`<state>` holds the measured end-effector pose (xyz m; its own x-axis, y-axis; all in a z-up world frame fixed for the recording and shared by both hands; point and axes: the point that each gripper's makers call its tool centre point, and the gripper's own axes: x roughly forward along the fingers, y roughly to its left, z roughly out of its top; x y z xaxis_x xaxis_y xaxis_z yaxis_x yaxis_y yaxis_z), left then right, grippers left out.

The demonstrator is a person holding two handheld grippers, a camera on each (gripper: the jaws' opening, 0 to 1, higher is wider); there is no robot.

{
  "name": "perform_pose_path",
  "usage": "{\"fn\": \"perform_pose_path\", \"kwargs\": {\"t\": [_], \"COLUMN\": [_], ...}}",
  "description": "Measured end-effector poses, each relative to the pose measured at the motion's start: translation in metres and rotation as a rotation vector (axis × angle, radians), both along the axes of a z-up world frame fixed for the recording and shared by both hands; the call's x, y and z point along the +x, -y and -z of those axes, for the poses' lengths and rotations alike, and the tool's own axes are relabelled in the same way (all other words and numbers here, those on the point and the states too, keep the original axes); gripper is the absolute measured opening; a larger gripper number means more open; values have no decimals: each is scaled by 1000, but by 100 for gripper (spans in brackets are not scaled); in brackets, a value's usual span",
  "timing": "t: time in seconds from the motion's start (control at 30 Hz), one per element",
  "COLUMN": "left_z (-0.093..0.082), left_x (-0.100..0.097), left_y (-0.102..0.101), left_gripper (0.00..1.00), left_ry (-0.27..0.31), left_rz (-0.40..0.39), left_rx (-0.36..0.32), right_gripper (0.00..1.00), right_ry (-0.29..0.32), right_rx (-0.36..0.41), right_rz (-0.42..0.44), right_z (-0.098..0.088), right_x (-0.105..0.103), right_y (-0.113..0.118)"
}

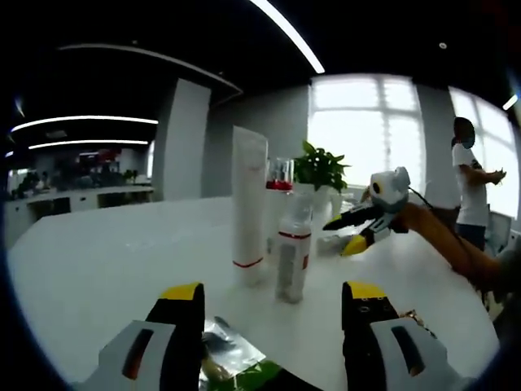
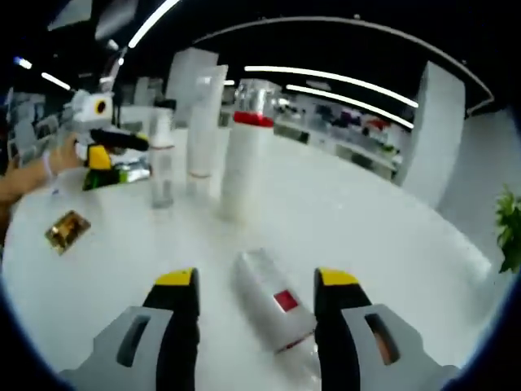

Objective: Arrange the skincare products in the storage area until every visible bottle or jar stands upright without overlapping.

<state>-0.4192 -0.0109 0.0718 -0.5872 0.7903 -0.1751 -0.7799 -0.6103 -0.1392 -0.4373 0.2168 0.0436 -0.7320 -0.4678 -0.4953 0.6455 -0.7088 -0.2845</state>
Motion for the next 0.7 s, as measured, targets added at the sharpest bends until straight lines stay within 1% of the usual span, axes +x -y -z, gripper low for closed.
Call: {"fn": "perform_pose_path", "kwargs": {"t": [0.03, 0.07, 0.1, 0.13, 0.17, 0.2, 0.23, 0.27, 0.3, 0.33, 0.37, 0.43, 0.5, 0.53, 0.6, 0.63, 0.7], "left_z": [0, -1, -1, -1, -1, -2, -2, -2, -2, -2, -2, -2, -2, -2, -3, -3, -3], "left_x": [0, 0, -1, -1, -1, -1, -1, -1, -1, -1, -1, -1, -1, -1, -2, -2, -2], "left_y": [0, 0, 1, 1, 1, 1, 1, 1, 1, 1, 1, 2, 2, 2, 3, 3, 3], "left_gripper": [70, 70, 70, 70, 70, 70, 70, 70, 70, 70, 70, 70, 70, 70, 69, 69, 69], "left_ry": [0, -1, -2, -3, -3, -3, -3, -4, -4, -3, -3, -2, -3, -3, -3, -3, -3], "left_rz": [0, -1, -3, -4, -4, -4, -4, -4, -5, -6, -6, -8, -10, -11, -13, -13, -13], "left_rx": [2, 3, 4, 5, 6, 7, 9, 11, 11, 12, 13, 13, 14, 16, 19, 18, 19], "right_gripper": [56, 54, 53, 53, 52, 50, 46, 45, 44, 44, 43, 42, 41, 38, 27, 25, 25], "right_ry": [4, 28, 13, 13, 15, 20, 33, 46, 51, 42, 51, 74, 74, 69, 68, 77, 131], "right_rx": [28, 27, 4, -10, -18, -28, -29, -15, -23, -12, -8, -11, -7, 0, 27, 8, -45], "right_rz": [-4, 18, 13, 21, 27, 51, 96, 107, 116, 119, 128, 142, 153, 161, 197, 227, 248], "right_z": [4, 9, 7, 8, 10, 9, 7, 9, 8, 6, 7, 9, 8, 7, 6, 4, 5], "right_x": [-1, -2, -9, -4, -3, -6, -9, -9, -10, -7, -5, -7, -9, -10, -13, -15, -15], "right_y": [1, 0, -1, 0, 0, -2, -7, -7, -8, -5, -5, -6, -7, -7, -11, -13, -13]}}
